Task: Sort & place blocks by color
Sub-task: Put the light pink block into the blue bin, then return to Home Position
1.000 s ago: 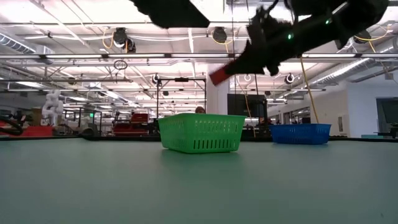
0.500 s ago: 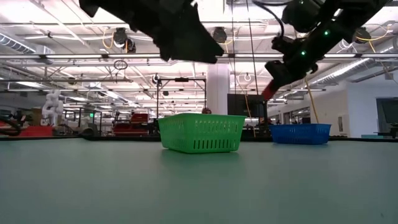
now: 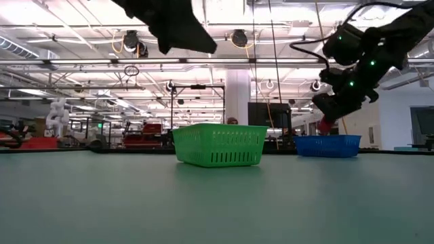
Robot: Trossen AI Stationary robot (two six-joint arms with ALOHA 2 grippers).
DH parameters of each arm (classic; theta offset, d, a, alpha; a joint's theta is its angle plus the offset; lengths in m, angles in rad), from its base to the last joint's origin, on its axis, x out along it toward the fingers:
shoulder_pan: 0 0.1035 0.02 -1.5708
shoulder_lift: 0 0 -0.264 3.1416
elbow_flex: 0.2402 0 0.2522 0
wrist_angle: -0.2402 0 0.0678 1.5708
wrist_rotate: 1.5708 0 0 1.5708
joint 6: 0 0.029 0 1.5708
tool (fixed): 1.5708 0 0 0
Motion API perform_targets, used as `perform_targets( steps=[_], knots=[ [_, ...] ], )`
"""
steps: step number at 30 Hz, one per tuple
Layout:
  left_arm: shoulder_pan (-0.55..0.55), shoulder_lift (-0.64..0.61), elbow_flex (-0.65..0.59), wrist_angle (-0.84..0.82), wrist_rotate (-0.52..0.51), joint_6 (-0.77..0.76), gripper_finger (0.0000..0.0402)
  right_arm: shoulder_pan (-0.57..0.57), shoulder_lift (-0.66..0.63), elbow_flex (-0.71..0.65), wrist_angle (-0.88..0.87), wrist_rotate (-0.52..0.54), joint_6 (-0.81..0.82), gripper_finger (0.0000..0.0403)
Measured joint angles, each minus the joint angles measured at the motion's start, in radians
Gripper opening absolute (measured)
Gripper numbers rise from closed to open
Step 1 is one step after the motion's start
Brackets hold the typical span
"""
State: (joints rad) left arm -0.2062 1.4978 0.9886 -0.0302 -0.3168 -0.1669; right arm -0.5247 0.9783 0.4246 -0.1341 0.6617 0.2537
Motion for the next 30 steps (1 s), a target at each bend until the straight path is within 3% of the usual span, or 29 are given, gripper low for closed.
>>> perform_targets(
  steps=[3, 13, 21, 27, 30],
  knots=[
    [-0.001, -0.025, 0.0, -0.003, 0.0, 0.01, 0.0008, -0.031, -0.017, -0.029, 0.009, -0.009, 0.007, 0.0068],
    [0.006, -0.042, -0.001, -0.001, -0.002, 0.086, 0.0004, -0.051, -0.071, -0.054, 0.064, -0.039, -0.028, 0.0089],
    [0.037, -0.092, 0.0, -0.006, 0.0, 0.116, 0.0002, -0.051, -0.1, -0.054, 0.05, -0.039, -0.048, 0.0174],
    [0.027, -0.227, -0.024, -0.13, 0.0, 0.113, 0.0002, -0.047, -0.124, -0.054, 0.056, -0.062, -0.057, 0.0225],
    [0.027, -0.304, -0.076, -0.106, -0.025, 0.117, 0.0002, -0.047, -0.135, -0.054, 0.047, -0.093, -0.059, 0.0234]
  ],
)
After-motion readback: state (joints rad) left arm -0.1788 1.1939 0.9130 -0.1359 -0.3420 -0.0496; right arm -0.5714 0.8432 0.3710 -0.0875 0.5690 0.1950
